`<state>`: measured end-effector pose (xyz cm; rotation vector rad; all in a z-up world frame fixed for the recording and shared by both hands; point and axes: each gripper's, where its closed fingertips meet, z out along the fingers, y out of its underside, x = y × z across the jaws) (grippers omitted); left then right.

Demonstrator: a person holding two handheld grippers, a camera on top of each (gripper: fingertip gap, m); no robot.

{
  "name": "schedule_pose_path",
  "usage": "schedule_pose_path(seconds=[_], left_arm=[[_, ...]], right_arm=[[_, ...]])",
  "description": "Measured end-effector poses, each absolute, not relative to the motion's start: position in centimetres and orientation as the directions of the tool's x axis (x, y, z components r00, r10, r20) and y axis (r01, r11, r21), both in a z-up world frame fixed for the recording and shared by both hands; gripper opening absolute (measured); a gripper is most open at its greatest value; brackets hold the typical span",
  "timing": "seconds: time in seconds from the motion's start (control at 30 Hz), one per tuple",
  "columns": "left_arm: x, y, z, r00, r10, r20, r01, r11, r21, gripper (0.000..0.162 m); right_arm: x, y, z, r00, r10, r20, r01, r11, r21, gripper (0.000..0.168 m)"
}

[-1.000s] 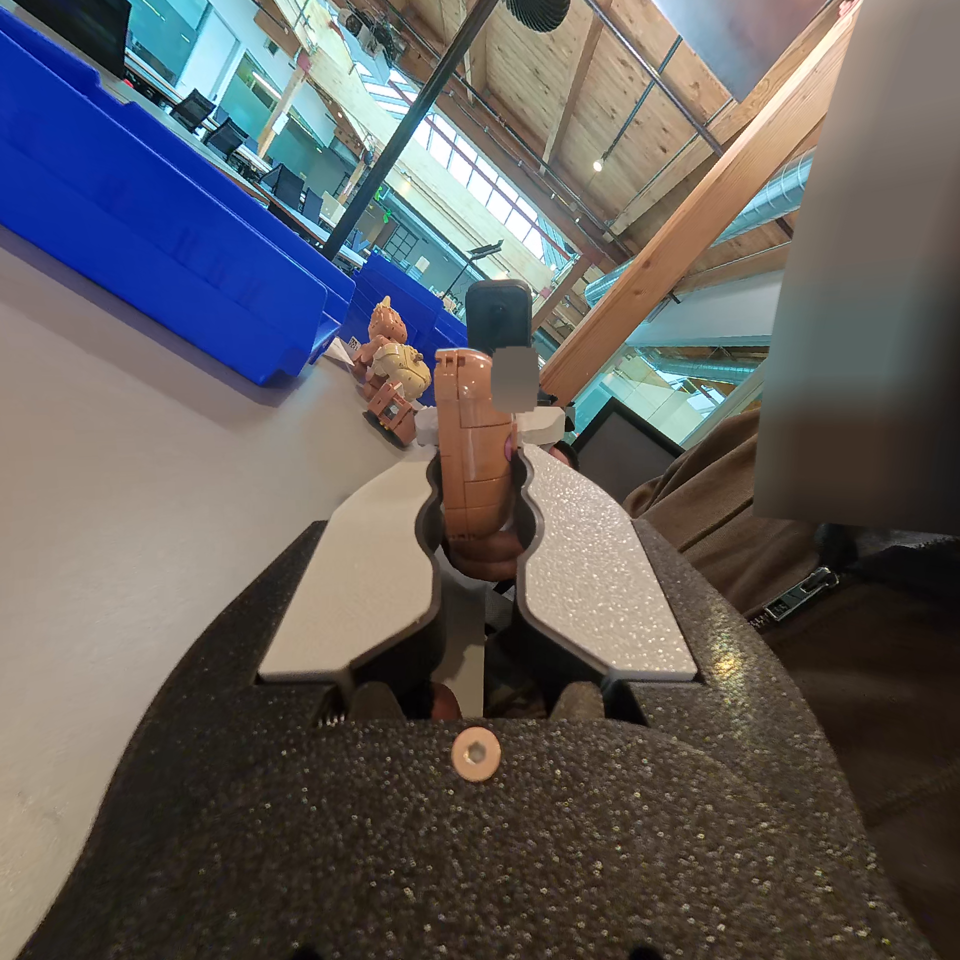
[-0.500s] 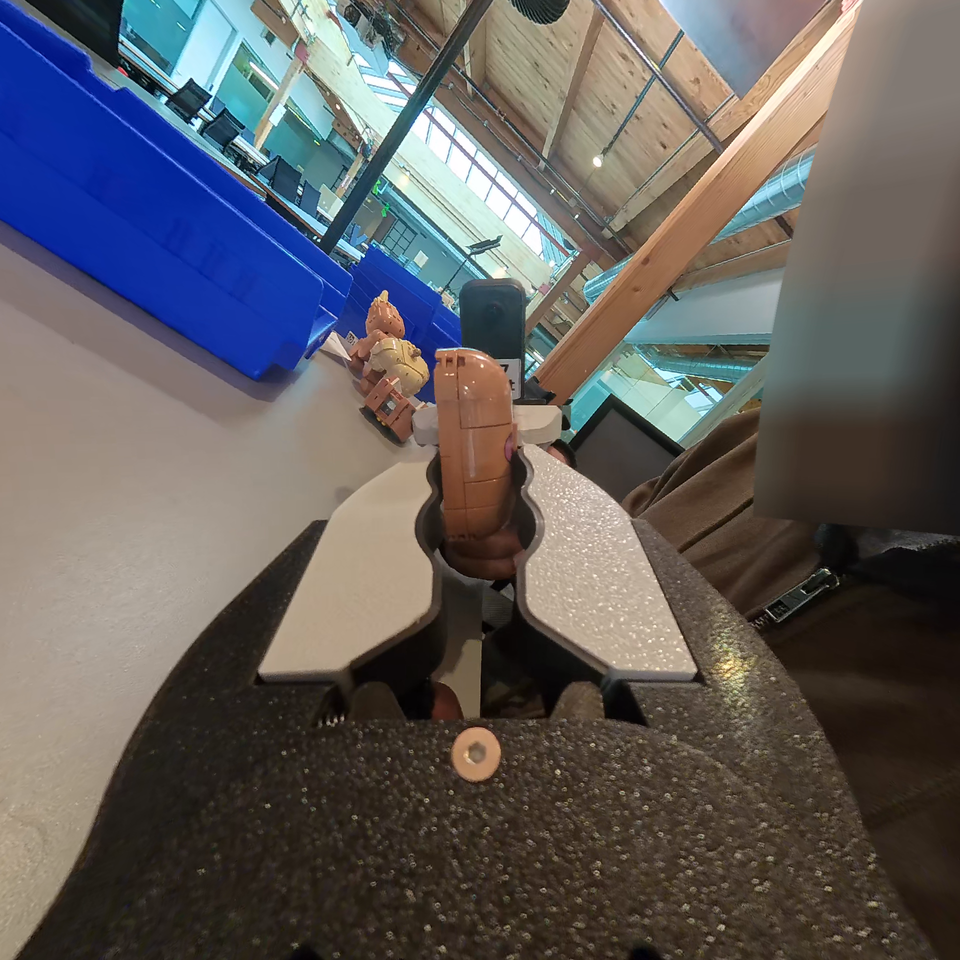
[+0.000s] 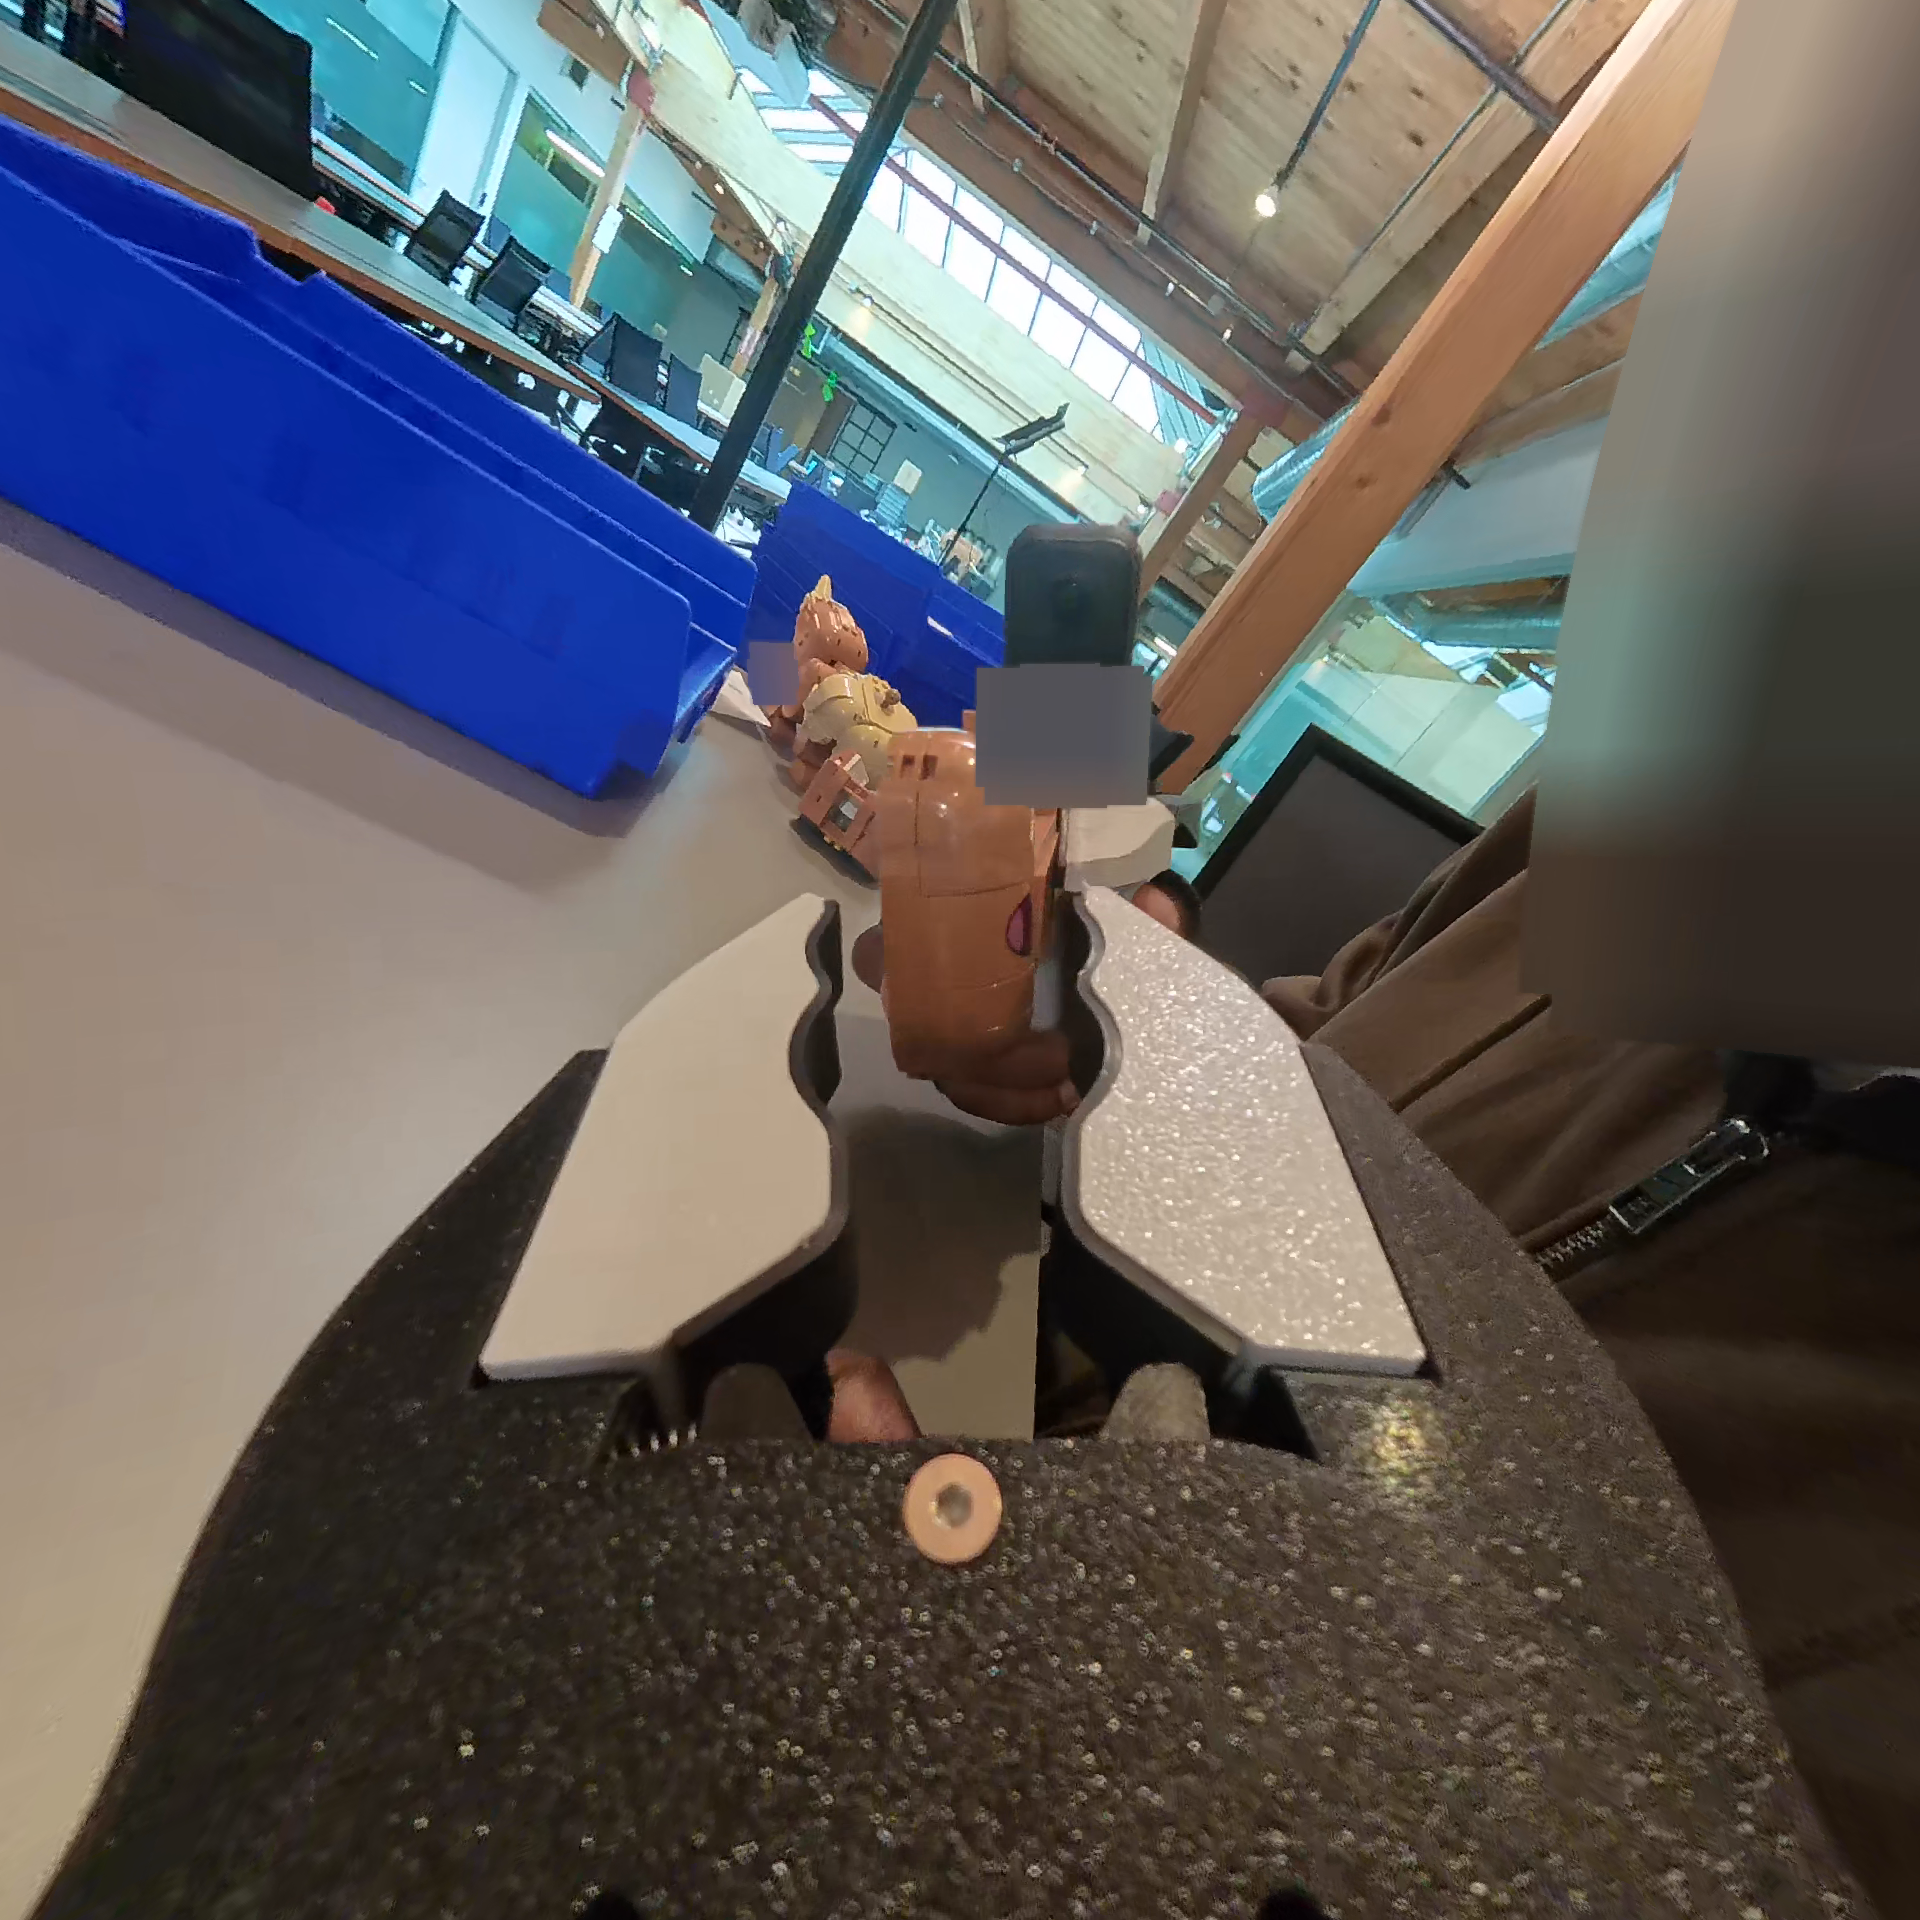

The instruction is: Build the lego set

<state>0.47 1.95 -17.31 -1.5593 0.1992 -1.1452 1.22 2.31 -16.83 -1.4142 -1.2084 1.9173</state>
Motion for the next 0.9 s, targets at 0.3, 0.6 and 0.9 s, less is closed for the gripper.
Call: schedule_pose_path(seconds=[0.3,0.6,0.9], left_arm=[[1.15,1.79,-17.13,0.46,-0.699,0.547,0.428,-0.365,-0.827,0.028],[1.39,1.75,-17.25,0.447,-0.692,0.567,0.437,-0.384,-0.813,0.026],[1.44,1.48,-17.26,0.448,-0.696,0.561,0.427,-0.385,-0.818,0.025]], right_arm=[[1.09,1.66,-17.05,-0.391,0.758,-0.522,0.151,-0.507,-0.849,0.024],[1.27,1.69,-17.12,-0.404,0.735,-0.544,0.164,-0.527,-0.834,0.025],[1.27,1.43,-17.12,-0.413,0.729,-0.546,0.171,-0.527,-0.833,0.024]])
